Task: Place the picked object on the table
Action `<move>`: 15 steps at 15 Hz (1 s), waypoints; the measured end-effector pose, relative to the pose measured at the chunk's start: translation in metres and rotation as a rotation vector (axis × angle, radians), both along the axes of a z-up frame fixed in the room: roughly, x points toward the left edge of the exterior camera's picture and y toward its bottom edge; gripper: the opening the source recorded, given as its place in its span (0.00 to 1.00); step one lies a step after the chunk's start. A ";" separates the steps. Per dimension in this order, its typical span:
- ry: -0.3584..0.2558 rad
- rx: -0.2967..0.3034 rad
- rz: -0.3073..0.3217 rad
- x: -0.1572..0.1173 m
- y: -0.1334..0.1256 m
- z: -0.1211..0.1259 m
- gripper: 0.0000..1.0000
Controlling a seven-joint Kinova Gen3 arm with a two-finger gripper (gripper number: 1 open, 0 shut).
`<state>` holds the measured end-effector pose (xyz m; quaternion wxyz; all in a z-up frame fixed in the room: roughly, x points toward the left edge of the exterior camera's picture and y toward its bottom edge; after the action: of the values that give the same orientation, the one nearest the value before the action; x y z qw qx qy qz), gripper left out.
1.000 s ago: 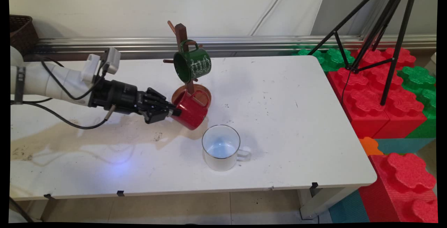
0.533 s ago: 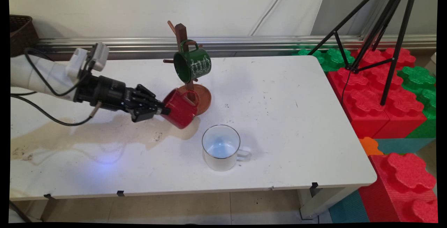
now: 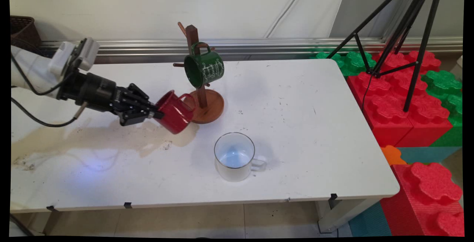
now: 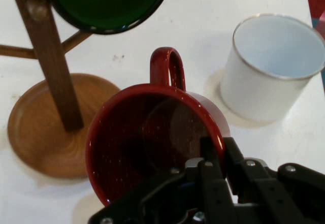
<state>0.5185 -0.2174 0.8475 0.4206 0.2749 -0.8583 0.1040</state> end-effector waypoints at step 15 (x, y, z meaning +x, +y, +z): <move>-0.243 -0.016 -0.056 0.056 0.011 0.030 0.00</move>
<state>0.5743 -0.2067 0.8771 0.3183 0.2329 -0.9095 0.1317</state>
